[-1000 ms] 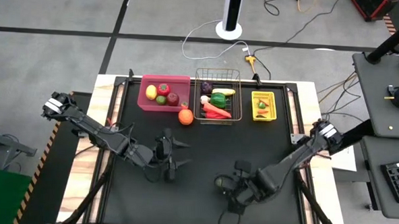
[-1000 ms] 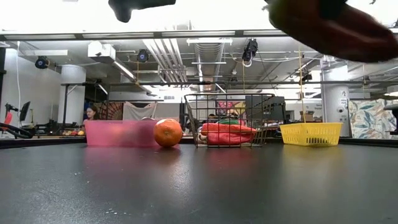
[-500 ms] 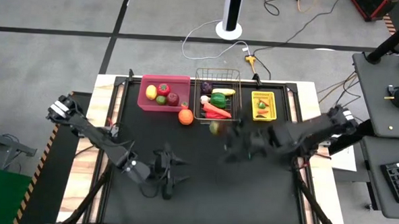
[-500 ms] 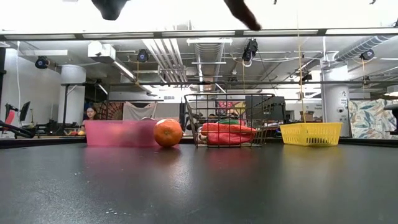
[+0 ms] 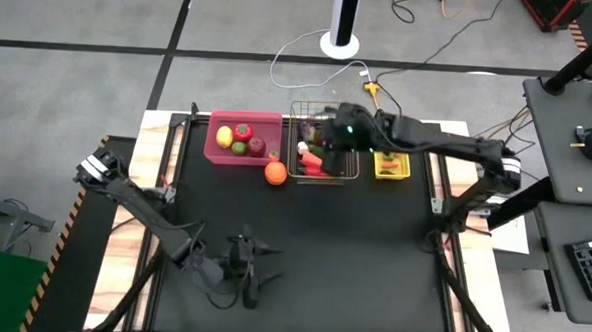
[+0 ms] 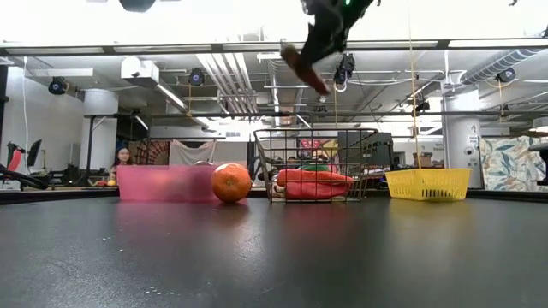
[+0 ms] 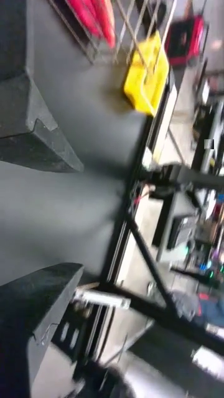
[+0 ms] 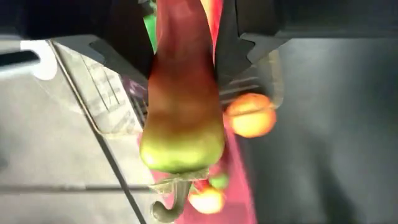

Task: Sort produce into baskets
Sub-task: Put the big red chili pepper into the gold mesh basket, then put the orange into the red bin

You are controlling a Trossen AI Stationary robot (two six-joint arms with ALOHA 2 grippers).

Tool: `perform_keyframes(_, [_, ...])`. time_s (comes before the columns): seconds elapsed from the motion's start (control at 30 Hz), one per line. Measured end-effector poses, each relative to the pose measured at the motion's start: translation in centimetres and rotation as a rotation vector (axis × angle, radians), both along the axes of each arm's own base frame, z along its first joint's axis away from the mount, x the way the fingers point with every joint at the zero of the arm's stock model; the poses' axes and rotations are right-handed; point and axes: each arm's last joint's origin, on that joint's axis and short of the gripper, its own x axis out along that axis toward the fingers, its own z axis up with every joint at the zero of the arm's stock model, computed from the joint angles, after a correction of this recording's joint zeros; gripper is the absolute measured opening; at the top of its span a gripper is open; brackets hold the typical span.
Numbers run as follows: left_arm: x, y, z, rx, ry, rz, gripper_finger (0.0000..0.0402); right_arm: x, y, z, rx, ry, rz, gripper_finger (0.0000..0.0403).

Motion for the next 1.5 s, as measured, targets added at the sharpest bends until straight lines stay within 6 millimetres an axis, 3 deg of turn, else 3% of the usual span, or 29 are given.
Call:
perform_keyframes(0.2, [-0.7, -0.5, -0.1, -0.011, -0.006, 0.054, 0.0231, 0.8, -4.9, -3.3, 0.054, 0.083, -0.118, 0.0179])
perform_keyframes(0.43, [-0.8, -0.6, -0.1, -0.006, -0.003, 0.054, 0.0231, 2.0, -7.0, -7.1, 0.130, 0.180, -0.128, 0.0214])
perform_keyframes(0.53, [-0.8, -0.5, -0.3, 0.004, 0.008, 0.055, 0.0231, 2.1, -7.0, -7.2, 0.129, 0.186, -0.129, 0.0225])
perform_keyframes(0.7, [-0.8, -0.5, -0.4, 0.018, 0.022, 0.054, 0.0231, 1.0, -6.1, -5.5, 0.138, 0.161, -0.140, 0.0240])
perform_keyframes(0.9, [-0.5, 0.2, -0.5, 0.038, 0.024, 0.101, 0.0231, -0.8, -2.4, -2.8, 0.212, 0.139, -0.145, 0.0249])
perform_keyframes(1.17, [0.0, 2.8, -0.9, 0.044, 0.125, 0.169, 0.0227, -3.1, 7.2, -0.8, 0.280, 0.088, 0.005, 0.0242])
perform_keyframes(1.3, [0.5, 6.6, -0.5, 0.079, 0.275, 0.244, 0.0205, -4.4, 11.2, -1.0, 0.209, -0.002, -0.011, 0.0235])
perform_keyframes(1.5, [2.0, 14.6, -0.8, 0.044, 0.465, 0.383, 0.0134, -5.2, 14.3, -2.7, 0.175, -0.114, -0.074, 0.0234])
